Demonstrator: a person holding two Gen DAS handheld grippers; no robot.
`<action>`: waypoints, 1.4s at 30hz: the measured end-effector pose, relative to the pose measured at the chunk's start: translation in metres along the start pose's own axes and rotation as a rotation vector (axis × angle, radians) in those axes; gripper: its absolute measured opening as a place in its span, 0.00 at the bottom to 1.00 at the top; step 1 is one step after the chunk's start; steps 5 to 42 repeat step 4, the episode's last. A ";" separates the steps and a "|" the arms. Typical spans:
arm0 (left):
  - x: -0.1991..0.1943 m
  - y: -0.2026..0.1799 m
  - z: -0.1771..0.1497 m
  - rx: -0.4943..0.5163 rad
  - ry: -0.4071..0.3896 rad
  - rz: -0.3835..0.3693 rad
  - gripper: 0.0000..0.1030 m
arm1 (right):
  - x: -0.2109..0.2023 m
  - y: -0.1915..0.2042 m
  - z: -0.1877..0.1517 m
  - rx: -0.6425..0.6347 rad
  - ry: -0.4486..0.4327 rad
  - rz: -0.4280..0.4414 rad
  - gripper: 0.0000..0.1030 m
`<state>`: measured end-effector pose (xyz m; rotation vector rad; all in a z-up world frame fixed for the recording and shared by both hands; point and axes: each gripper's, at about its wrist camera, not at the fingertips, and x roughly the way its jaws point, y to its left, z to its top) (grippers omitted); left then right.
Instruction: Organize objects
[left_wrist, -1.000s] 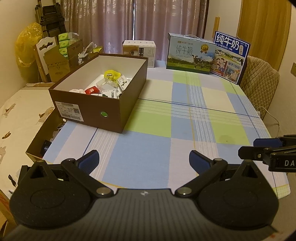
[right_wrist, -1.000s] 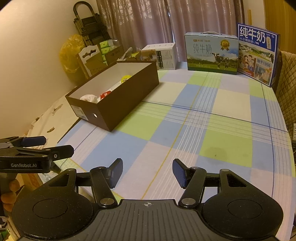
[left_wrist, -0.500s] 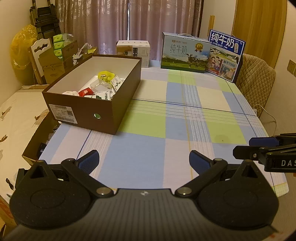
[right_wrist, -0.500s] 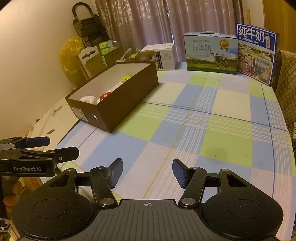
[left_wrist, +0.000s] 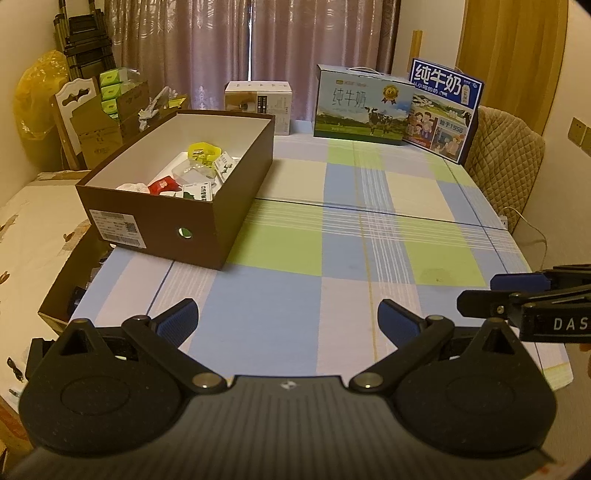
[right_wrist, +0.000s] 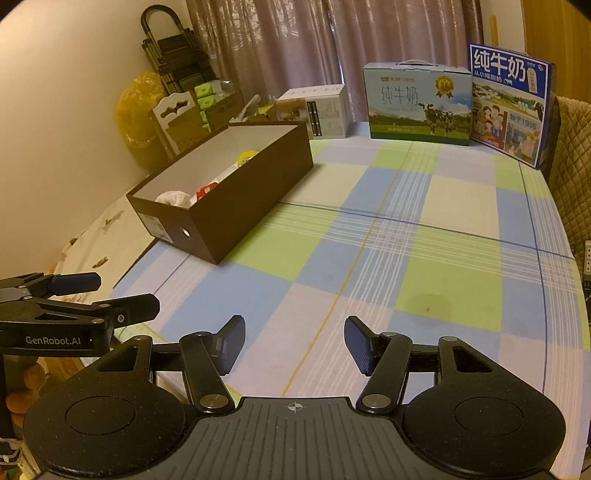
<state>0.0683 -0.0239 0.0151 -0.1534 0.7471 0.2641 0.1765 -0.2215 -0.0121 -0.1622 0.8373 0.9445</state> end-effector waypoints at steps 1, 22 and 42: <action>0.000 0.000 0.000 0.000 0.000 -0.001 0.99 | 0.000 0.000 0.000 0.000 -0.001 0.001 0.55; 0.001 -0.001 0.000 0.001 0.002 -0.001 0.99 | 0.001 -0.002 -0.001 0.001 0.001 0.000 0.55; 0.001 -0.001 0.000 0.001 0.002 -0.001 0.99 | 0.001 -0.002 -0.001 0.001 0.001 0.000 0.55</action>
